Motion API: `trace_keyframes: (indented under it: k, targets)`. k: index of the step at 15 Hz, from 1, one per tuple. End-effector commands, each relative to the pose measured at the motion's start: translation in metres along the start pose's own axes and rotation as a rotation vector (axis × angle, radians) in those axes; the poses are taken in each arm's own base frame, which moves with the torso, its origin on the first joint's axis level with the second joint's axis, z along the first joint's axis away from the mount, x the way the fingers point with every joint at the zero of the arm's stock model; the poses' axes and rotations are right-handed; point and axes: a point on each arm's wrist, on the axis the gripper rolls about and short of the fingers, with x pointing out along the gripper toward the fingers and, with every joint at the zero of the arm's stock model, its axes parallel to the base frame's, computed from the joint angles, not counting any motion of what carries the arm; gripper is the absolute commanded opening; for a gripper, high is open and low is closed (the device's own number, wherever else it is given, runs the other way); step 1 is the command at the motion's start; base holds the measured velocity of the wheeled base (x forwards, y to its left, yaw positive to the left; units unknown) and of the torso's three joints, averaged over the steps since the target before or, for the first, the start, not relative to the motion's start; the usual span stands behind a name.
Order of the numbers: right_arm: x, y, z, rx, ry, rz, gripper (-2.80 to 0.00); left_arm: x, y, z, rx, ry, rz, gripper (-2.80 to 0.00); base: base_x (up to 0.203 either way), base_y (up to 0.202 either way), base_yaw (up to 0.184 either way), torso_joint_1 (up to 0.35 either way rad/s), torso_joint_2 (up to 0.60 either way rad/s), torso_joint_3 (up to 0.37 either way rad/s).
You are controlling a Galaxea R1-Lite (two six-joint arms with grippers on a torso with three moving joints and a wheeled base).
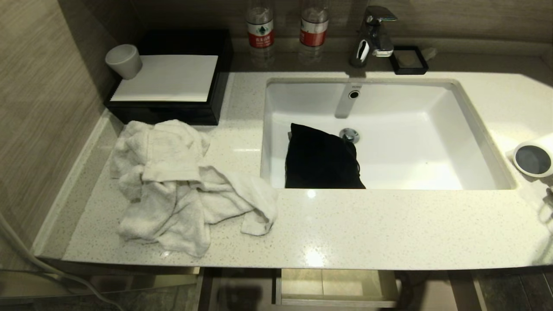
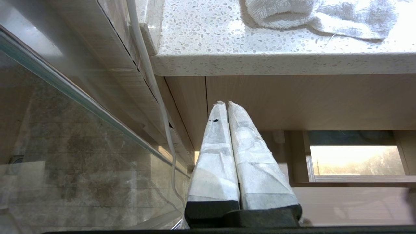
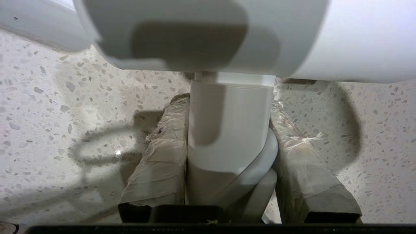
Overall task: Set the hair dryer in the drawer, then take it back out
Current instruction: Pick up the hairdryer
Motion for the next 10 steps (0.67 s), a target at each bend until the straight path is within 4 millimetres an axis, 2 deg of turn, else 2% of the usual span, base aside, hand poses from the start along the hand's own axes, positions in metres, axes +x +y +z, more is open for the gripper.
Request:
trace_keyframes:
  k: [1, 10]
  targets:
    - [-0.015, 0.007, 0.006, -0.027, -0.024, -0.026, -2.80, 0.000, 0.000, 0.000, 0.000, 0.000, 0.000, -2.80, 0.000, 0.000, 0.000, 0.000, 0.00, 0.000]
    - [-0.046, 0.037, 0.012, -0.026, -0.008, -0.093, -2.80, 0.000, 0.000, 0.000, 0.000, 0.000, 0.000, -2.80, 0.000, 0.000, 0.000, 0.000, 0.00, 0.000]
